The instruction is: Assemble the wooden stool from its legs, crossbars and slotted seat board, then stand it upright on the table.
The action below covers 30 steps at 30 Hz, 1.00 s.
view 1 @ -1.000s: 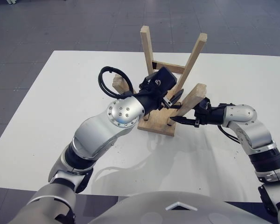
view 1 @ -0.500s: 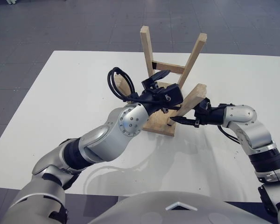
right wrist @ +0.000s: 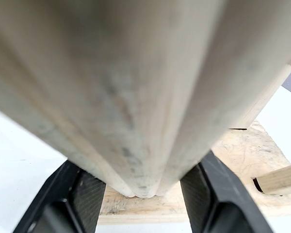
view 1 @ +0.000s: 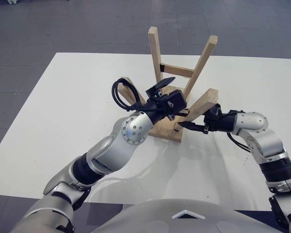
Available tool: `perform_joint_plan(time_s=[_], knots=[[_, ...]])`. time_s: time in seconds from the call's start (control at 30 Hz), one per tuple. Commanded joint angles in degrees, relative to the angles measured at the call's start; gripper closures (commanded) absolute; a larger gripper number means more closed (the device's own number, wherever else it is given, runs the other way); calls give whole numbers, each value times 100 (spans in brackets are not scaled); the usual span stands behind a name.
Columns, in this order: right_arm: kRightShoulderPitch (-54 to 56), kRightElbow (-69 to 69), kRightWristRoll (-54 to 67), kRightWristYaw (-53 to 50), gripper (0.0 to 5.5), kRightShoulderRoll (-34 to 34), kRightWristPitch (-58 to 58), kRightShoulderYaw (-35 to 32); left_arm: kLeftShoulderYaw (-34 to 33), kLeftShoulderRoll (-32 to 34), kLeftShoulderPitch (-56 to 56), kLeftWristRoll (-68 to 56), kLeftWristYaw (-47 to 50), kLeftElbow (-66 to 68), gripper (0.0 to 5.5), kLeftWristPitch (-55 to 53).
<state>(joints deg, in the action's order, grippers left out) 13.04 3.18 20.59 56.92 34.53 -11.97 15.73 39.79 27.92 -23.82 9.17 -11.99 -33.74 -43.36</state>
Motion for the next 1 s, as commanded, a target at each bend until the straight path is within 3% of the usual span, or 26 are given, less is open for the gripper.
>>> perform_joint_plan(time_s=[0.03,0.17,0.3,0.4,0.53,0.63,0.73,0.87,1.0], knots=[[-736,-519,-387,132,345,335,-468,264,296,261,565,106,-468,590,188,-402],[-676,-539,-424,134,345,281,-443,337,-184,-99,195,176,-385,289,188,-451],[-719,-500,-444,90,345,262,-435,362,-1208,-713,-532,527,212,99,188,-201],[-721,-511,-459,97,345,265,-413,376,-1394,-893,-546,666,314,50,188,-98],[-639,-560,-470,145,345,288,-411,375,-676,-777,-112,689,-218,-192,188,-298],[-614,-562,-469,160,345,302,-433,377,871,589,56,810,-1791,-91,188,-1090],[-586,-537,-460,149,345,291,-476,388,1320,1233,62,1002,-2367,-12,188,-1479],[-619,-406,-485,222,345,380,-512,494,725,621,48,985,-1995,-45,188,-1358],[-565,-488,-862,247,345,502,-306,765,-683,-715,-362,665,-1360,9,188,-1268]])
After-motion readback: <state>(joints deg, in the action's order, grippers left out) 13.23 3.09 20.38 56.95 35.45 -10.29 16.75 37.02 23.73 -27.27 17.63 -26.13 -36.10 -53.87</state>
